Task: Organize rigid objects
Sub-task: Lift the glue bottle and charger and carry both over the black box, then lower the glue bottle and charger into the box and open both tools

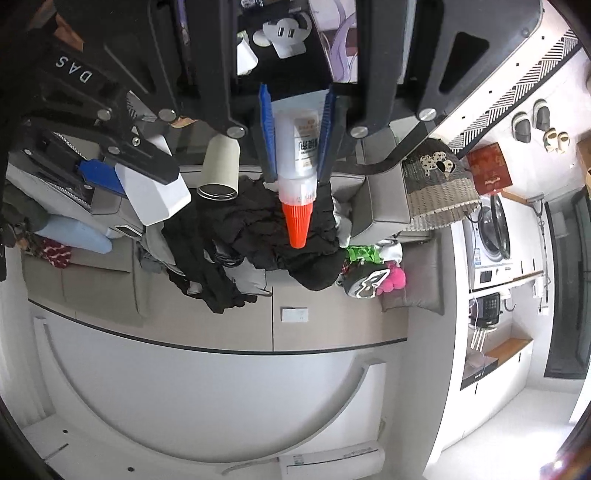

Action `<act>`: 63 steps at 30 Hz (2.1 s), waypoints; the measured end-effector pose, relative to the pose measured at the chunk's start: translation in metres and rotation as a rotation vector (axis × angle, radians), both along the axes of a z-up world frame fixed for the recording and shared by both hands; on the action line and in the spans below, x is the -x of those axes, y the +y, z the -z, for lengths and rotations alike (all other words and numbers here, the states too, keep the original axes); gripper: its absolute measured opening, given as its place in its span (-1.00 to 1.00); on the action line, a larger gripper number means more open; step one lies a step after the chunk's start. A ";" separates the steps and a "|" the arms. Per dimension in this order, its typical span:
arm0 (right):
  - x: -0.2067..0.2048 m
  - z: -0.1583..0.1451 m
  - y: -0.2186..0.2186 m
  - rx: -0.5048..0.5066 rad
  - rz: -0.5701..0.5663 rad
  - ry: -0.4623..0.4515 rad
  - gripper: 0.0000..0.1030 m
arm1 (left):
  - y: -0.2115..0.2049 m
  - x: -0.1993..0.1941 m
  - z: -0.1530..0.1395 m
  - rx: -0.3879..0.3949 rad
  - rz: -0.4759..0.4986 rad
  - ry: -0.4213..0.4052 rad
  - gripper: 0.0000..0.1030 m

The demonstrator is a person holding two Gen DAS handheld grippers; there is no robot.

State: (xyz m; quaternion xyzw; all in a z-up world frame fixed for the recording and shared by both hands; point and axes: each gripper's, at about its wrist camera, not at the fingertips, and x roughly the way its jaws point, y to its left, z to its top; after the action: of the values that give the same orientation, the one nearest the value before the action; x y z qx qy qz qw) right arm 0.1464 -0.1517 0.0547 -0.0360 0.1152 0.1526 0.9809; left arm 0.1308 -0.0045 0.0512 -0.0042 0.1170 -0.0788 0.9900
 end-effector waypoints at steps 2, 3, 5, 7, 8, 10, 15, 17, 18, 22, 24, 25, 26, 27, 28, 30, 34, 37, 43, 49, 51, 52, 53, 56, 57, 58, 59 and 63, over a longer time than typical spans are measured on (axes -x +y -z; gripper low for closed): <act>-0.008 0.000 0.002 -0.001 0.010 -0.002 -0.13 | 0.000 -0.005 0.003 0.002 0.005 0.009 -0.63; -0.012 0.000 0.003 0.001 0.013 -0.001 -0.13 | 0.000 -0.006 0.004 0.004 0.005 0.012 -0.63; -0.017 0.003 0.005 0.002 0.017 0.008 -0.13 | 0.002 -0.011 0.006 0.011 0.007 0.029 -0.63; -0.024 0.004 0.005 0.003 0.018 0.019 -0.13 | 0.005 -0.015 0.007 0.020 0.006 0.046 -0.63; -0.028 0.006 0.005 0.002 0.020 0.028 -0.13 | 0.005 -0.017 0.008 0.018 0.003 0.053 -0.63; -0.027 0.010 0.006 0.004 0.024 0.037 -0.13 | 0.006 -0.020 0.010 0.012 -0.005 0.062 -0.63; -0.043 0.018 0.004 0.006 0.034 0.090 -0.13 | 0.004 -0.030 0.017 0.014 -0.002 0.129 -0.63; -0.051 0.023 0.003 0.008 0.036 0.137 -0.13 | 0.001 -0.038 0.023 0.003 0.008 0.177 -0.63; -0.058 0.027 0.002 0.008 0.036 0.181 -0.13 | 0.000 -0.041 0.026 0.006 0.015 0.202 -0.63; -0.075 0.043 0.000 0.016 0.046 0.277 -0.13 | -0.004 -0.056 0.040 0.011 0.034 0.316 -0.63; -0.082 0.050 -0.001 0.026 0.049 0.313 -0.13 | -0.006 -0.062 0.045 0.007 0.038 0.352 -0.63; -0.085 0.053 -0.001 0.025 0.049 0.330 -0.13 | -0.007 -0.064 0.048 0.010 0.039 0.370 -0.63; -0.086 0.055 -0.001 0.028 0.050 0.343 -0.13 | -0.008 -0.067 0.050 0.008 0.039 0.389 -0.63; -0.090 0.060 -0.001 0.033 0.049 0.364 -0.13 | -0.009 -0.070 0.054 0.009 0.044 0.409 -0.63; -0.093 0.064 -0.002 0.035 0.047 0.386 -0.13 | -0.010 -0.072 0.056 0.011 0.046 0.426 -0.63; -0.099 0.070 -0.004 0.038 0.048 0.423 -0.13 | -0.012 -0.076 0.061 0.004 0.051 0.456 -0.63; -0.109 0.085 -0.005 0.046 0.045 0.501 -0.13 | -0.016 -0.082 0.074 -0.005 0.062 0.527 -0.63; -0.115 0.096 -0.005 0.055 0.038 0.556 -0.13 | -0.020 -0.085 0.081 -0.014 0.073 0.569 -0.63; -0.116 0.110 -0.002 0.063 0.028 0.625 -0.13 | -0.025 -0.089 0.092 -0.018 0.098 0.635 -0.63; -0.118 0.118 0.001 0.072 0.017 0.662 -0.13 | -0.027 -0.091 0.098 -0.018 0.104 0.667 -0.63; -0.119 0.121 0.001 0.069 0.014 0.678 -0.13 | -0.027 -0.091 0.099 -0.022 0.104 0.675 -0.63; -0.120 0.122 0.001 0.068 0.015 0.684 -0.13 | -0.027 -0.091 0.100 -0.023 0.105 0.681 -0.63; -0.121 0.124 0.001 0.068 0.014 0.691 -0.13 | -0.027 -0.092 0.101 -0.023 0.104 0.688 -0.63; -0.122 0.125 0.001 0.076 0.015 0.696 -0.13 | -0.027 -0.092 0.105 -0.028 0.109 0.711 -0.63; -0.123 0.125 0.001 0.075 0.014 0.698 -0.13 | -0.027 -0.093 0.106 -0.028 0.109 0.717 -0.63; -0.123 0.125 0.002 0.074 0.014 0.698 -0.13 | -0.026 -0.092 0.106 -0.027 0.110 0.720 -0.63; -0.123 0.124 0.002 0.074 0.014 0.699 -0.13 | -0.027 -0.092 0.107 -0.031 0.107 0.724 -0.63; -0.123 0.124 0.000 0.070 0.016 0.701 -0.13 | -0.027 -0.094 0.111 -0.031 0.112 0.750 -0.63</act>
State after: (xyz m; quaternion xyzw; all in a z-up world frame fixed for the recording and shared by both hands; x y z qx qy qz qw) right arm 0.2696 -0.1516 -0.0689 -0.0141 0.4505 0.1441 0.8810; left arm 0.2248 -0.0311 -0.0594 -0.0115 0.4725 -0.1238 0.8725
